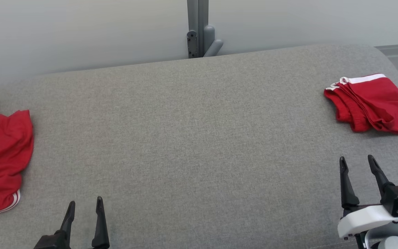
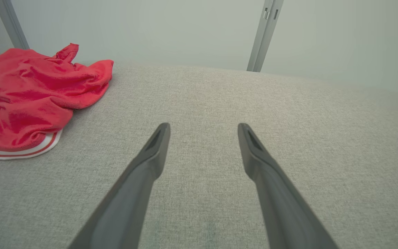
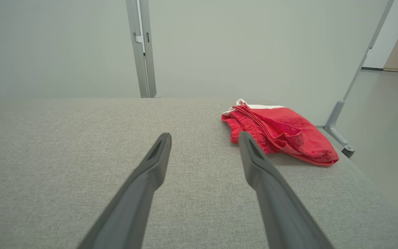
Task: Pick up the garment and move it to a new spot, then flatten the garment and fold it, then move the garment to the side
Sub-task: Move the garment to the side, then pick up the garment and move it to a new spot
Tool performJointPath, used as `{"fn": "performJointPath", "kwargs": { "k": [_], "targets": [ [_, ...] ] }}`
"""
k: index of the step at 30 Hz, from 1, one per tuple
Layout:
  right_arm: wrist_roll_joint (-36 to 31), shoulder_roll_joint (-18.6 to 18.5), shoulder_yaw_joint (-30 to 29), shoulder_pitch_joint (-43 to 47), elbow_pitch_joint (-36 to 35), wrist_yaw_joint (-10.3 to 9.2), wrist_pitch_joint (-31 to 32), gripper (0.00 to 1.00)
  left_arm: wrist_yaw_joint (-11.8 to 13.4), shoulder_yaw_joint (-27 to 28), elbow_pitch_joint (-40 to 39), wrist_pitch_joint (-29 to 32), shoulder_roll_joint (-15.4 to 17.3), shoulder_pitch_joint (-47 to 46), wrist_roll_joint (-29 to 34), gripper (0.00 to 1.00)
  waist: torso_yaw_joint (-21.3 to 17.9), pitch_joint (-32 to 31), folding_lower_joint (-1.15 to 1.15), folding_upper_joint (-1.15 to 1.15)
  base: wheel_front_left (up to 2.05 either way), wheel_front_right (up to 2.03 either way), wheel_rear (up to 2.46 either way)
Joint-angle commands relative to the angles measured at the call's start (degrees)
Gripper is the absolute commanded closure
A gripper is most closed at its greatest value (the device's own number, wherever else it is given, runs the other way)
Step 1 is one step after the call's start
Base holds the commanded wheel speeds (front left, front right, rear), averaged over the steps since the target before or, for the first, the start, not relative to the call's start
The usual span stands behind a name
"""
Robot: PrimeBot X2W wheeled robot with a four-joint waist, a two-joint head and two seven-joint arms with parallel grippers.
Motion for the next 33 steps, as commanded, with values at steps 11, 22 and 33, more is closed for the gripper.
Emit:
{"fn": "performJointPath", "kwargs": {
  "k": [11,22,33],
  "targets": [
    [-2.0,2.4,1.1,3.6,0.9,-0.11,-0.2,0.0,0.2,0.9,1.0,0.0,0.0,2.4,-0.3,0.0,1.8,-2.7,0.0,0.3,0.0,0.0,0.0],
    [-2.0,2.9,1.6,2.9,1.6,-0.11,-0.2,0.0,0.0,1.0,0.6,0.0,0.0,2.0,-0.1,0.0,2.3,-2.8,0.0,0.3,0.0,0.0,0.0],
    [-1.9,2.9,1.1,4.1,1.7,-0.11,-0.2,0.0,0.1,0.9,-0.1,0.0,0.0,1.2,0.5,0.0,7.4,-3.1,0.0,0.3,0.0,0.0,0.0]
  ]
}}
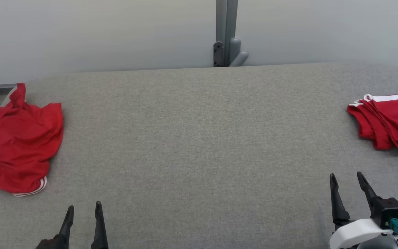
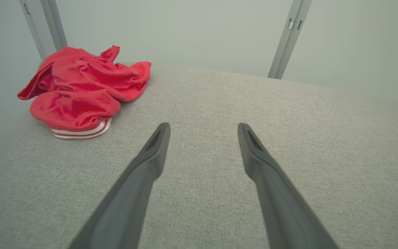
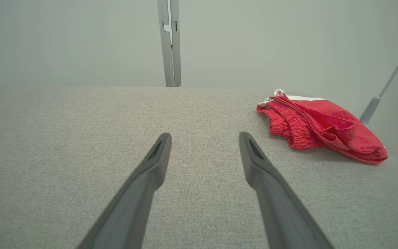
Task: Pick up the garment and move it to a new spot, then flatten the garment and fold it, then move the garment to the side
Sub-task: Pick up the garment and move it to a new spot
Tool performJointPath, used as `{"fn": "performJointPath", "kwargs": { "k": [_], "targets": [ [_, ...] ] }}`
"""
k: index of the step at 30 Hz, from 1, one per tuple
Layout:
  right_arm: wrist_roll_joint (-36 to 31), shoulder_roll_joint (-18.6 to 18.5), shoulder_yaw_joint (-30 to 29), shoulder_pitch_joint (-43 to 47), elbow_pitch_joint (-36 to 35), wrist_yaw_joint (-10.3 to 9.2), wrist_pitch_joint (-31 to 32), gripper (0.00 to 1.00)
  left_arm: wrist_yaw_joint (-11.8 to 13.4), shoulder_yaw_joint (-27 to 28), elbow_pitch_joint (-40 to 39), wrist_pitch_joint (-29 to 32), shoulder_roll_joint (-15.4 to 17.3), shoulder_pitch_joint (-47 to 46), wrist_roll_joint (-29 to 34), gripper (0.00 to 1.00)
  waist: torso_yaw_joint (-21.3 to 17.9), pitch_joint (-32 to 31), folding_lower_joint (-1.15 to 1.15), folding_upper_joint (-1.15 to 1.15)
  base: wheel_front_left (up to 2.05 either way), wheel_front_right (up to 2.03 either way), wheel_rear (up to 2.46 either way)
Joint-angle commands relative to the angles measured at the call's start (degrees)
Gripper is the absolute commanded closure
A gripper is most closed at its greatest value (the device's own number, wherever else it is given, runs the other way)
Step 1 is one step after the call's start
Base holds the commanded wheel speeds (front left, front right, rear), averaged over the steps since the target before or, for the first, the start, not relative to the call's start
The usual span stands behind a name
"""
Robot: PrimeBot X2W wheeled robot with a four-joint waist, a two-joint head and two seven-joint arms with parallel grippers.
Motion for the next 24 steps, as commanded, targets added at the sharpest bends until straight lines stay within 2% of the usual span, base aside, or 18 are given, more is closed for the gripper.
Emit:
{"fn": "performJointPath", "kwargs": {
  "k": [1,14,24],
  "targets": [
    [-0.2,0.0,0.3,0.8,0.0,-0.11,-0.2,0.0,0.0,0.3,-0.4,0.0,0.1,-0.3,0.7,0.0,3.5,-0.3,0.0,0.3,0.0,0.0,0.0],
    [0.7,0.0,7.0,-1.1,0.8,-0.11,-0.2,0.0,0.6,2.9,-2.2,0.0,0.1,2.0,0.9,0.0,16.7,-1.6,0.0,0.3,0.0,0.0,0.0],
    [1.3,0.0,10.2,-2.2,1.4,-0.11,-0.2,0.0,-0.1,4.9,-2.6,0.0,0.1,2.8,0.4,0.0,19.5,-2.0,0.0,0.3,0.0,0.0,0.0]
  ]
}}
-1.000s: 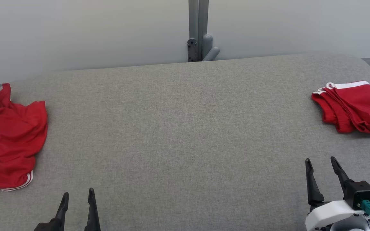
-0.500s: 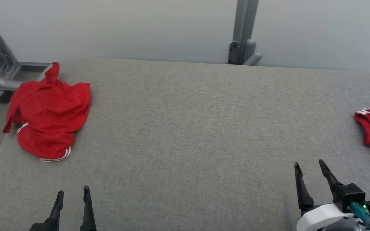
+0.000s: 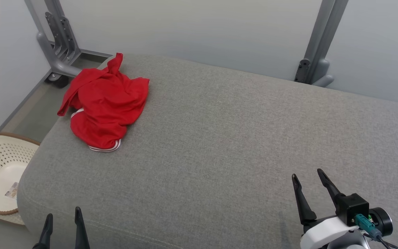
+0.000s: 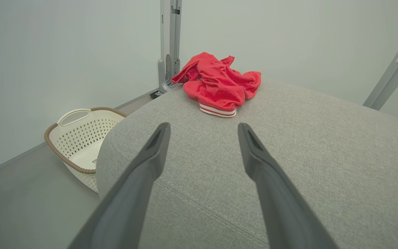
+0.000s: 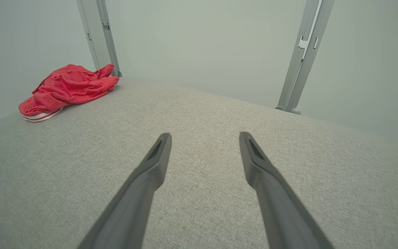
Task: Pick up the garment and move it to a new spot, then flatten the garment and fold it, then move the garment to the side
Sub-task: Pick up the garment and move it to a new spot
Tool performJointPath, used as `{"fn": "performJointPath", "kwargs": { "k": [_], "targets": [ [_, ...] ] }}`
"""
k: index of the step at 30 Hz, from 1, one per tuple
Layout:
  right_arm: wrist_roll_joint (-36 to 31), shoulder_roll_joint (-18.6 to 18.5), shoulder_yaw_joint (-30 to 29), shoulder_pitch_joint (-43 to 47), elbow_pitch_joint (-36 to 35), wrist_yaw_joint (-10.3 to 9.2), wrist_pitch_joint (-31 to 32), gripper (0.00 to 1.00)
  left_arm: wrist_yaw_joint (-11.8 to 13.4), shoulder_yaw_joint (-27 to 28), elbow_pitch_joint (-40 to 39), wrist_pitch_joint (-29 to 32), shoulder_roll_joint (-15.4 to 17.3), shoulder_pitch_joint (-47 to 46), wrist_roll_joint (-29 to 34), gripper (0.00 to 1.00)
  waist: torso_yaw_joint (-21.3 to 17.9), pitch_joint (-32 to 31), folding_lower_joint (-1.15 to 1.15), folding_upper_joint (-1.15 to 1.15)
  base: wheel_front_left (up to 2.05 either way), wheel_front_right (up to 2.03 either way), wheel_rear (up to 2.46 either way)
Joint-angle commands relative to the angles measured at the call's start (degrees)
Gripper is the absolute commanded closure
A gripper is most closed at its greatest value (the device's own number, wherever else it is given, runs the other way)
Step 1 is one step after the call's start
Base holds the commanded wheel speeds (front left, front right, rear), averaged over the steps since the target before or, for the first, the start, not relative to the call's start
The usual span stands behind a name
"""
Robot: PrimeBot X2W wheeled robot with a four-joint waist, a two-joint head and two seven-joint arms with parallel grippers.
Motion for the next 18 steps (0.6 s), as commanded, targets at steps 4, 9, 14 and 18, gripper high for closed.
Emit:
{"fn": "performJointPath", "kwargs": {
  "k": [4,9,14,18],
  "targets": [
    [0.1,-0.1,0.3,0.1,-0.2,-0.11,-0.2,0.0,-0.1,0.5,-0.5,0.0,0.1,0.5,-0.3,0.0,0.6,0.2,0.0,0.3,0.0,0.0,0.0],
    [-0.1,-0.7,-0.1,-0.5,-0.7,-0.11,-0.2,0.0,0.3,0.6,-1.2,0.0,0.1,-1.7,-1.1,0.0,0.0,2.8,0.0,0.3,0.0,0.0,0.0],
    [-0.7,-2.5,-0.1,-2.8,-1.7,-0.11,-0.2,0.0,0.6,-0.7,-1.6,0.0,0.1,-6.1,-3.2,0.0,-0.3,9.4,0.0,0.3,0.0,0.0,0.0],
    [-1.1,-4.9,-0.3,-5.4,-2.9,-0.11,-0.2,0.0,-0.1,-1.8,-0.4,0.0,0.0,-12.2,-5.0,0.0,-0.4,16.2,0.0,0.3,0.0,0.0,0.0]
  ]
}}
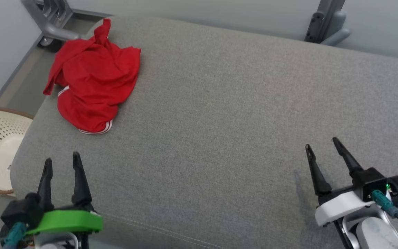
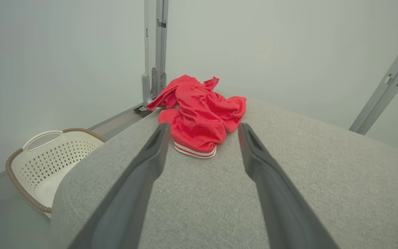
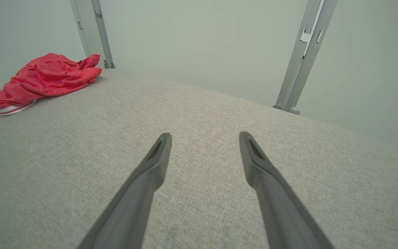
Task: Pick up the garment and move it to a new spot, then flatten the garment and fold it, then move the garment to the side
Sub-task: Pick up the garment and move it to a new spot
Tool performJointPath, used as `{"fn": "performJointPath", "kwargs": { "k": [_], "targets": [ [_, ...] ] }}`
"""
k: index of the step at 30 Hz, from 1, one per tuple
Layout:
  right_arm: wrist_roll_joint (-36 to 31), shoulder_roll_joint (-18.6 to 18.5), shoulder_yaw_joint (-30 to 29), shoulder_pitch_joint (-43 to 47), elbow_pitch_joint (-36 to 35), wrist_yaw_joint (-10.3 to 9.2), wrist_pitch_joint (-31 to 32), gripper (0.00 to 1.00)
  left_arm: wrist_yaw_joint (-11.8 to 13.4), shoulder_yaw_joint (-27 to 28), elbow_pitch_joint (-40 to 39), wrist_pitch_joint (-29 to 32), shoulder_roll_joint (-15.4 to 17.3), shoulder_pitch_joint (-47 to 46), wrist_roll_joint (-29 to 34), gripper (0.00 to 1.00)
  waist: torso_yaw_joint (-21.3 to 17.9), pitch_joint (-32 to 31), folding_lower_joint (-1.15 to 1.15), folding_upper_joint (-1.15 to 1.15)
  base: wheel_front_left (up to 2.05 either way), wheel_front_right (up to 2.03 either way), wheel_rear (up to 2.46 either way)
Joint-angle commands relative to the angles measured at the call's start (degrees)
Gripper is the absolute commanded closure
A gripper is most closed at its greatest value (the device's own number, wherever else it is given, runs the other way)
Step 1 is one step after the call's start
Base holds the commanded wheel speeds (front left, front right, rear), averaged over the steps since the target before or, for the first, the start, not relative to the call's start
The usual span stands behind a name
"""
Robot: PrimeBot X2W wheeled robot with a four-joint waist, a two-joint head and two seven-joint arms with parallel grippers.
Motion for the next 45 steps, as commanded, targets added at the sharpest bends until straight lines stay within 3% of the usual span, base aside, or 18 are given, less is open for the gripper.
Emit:
{"fn": "performJointPath", "kwargs": {
  "k": [1,8,16,22,29,30,31,32,38,45],
  "targets": [
    [-0.6,-1.3,-0.4,-1.6,-0.7,-0.11,-0.2,0.0,-0.6,-0.2,0.7,0.0,0.0,-3.5,-1.6,0.0,-0.4,9.1,0.0,0.3,0.0,0.0,0.0],
    [-0.9,-4.7,-1.7,-4.3,-2.5,-0.11,-0.2,0.0,-2.9,0.4,10.9,0.0,0.2,-17.3,-7.0,0.0,-0.2,17.8,0.0,0.3,0.0,0.0,0.0],
    [-1.1,-7.5,-1.1,-6.9,-4.6,-0.11,-0.2,0.0,-4.2,3.8,27.5,4.5,5.3,-35.8,-14.9,0.0,-0.7,23.9,0.0,0.3,0.0,0.0,0.0],
    [-1.1,-9.2,0.0,-7.8,-4.4,-0.11,0.0,0.0,-4.6,3.2,40.0,10.5,8.7,-46.4,-19.2,0.0,-1.6,26.1,0.0,0.3,0.0,0.0,0.0],
    [-0.6,-9.3,1.1,-7.9,-3.6,-0.13,0.3,0.0,-4.7,2.3,51.7,15.1,11.0,-50.8,-22.0,0.0,-4.2,25.3,0.0,0.3,0.0,0.0,0.0],
    [-0.5,-9.1,0.9,-7.9,-3.8,-0.13,0.3,0.0,-4.7,1.8,52.6,15.0,11.3,-50.9,-21.9,0.29,-4.6,25.0,0.0,0.3,0.0,0.0,0.0],
    [-0.4,-8.9,0.7,-7.8,-4.0,-0.13,0.3,0.0,-4.7,1.5,53.2,14.9,11.5,-51.0,-22.3,0.8,-4.9,24.8,0.0,0.3,0.0,0.0,0.0],
    [-0.3,-8.7,0.6,-7.7,-4.1,-0.13,0.3,0.0,-4.7,1.0,53.4,14.8,11.6,-51.1,-22.7,1.0,-5.1,24.6,0.0,0.3,0.0,0.0,0.0],
    [0.0,-6.6,0.7,-6.3,-3.6,-0.11,0.1,0.0,-4.7,-3.7,49.3,12.5,13.2,-50.4,-23.8,1.0,-5.5,21.4,0.0,0.3,0.0,0.0,0.0],
    [0.8,-2.2,3.2,-6.7,-2.6,-0.09,-0.1,0.0,-4.7,-12.4,36.0,11.8,17.0,-48.8,-25.3,1.0,-8.3,14.8,0.0,0.3,0.0,0.0,0.0]
  ]
}}
